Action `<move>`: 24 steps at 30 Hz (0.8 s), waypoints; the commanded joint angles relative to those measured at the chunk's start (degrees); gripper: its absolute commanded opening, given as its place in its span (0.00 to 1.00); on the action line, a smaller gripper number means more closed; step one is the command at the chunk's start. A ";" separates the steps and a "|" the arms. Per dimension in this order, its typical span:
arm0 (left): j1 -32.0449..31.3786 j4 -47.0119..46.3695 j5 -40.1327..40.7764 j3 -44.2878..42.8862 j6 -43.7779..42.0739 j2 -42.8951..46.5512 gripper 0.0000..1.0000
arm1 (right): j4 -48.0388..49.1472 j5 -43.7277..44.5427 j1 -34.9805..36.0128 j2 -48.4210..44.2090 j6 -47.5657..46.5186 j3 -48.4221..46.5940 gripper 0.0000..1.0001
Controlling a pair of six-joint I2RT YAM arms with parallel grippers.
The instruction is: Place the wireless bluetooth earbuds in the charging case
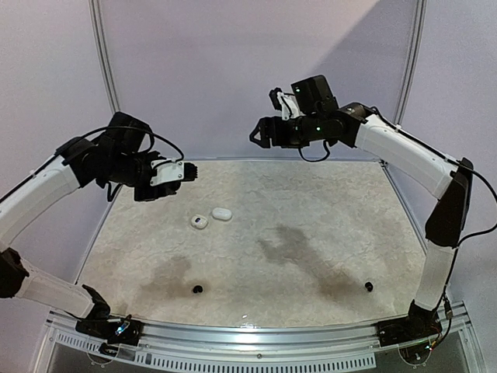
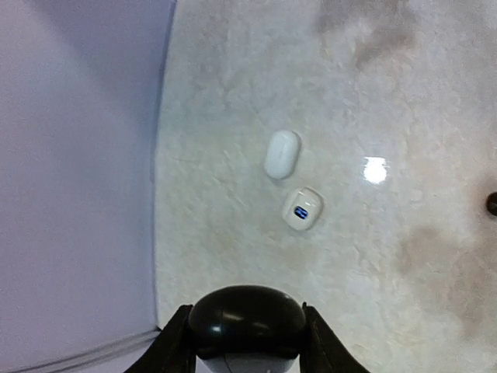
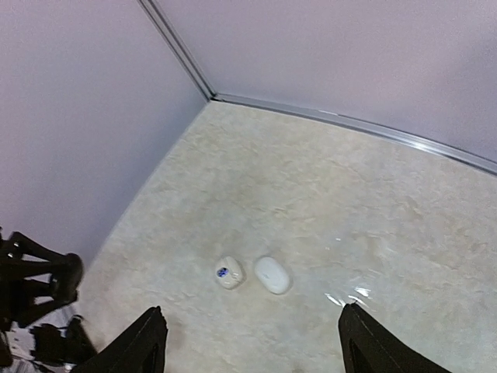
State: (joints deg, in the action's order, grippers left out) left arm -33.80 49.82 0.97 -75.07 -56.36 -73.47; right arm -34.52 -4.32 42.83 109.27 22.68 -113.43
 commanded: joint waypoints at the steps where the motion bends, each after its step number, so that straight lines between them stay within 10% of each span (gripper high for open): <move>1: -3.82 -20.86 -1.32 6.06 -8.77 3.05 0.00 | 6.25 -7.18 4.59 -1.93 4.92 1.34 0.76; 24: -8.39 -24.37 -0.53 5.43 1.02 2.51 0.00 | 17.00 -13.11 13.17 7.55 12.84 -0.43 0.51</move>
State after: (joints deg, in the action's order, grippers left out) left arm -40.93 26.41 1.65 -69.30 -57.04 -71.35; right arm -20.05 -17.19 55.31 114.89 33.61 -112.86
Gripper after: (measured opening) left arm 0.424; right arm 0.526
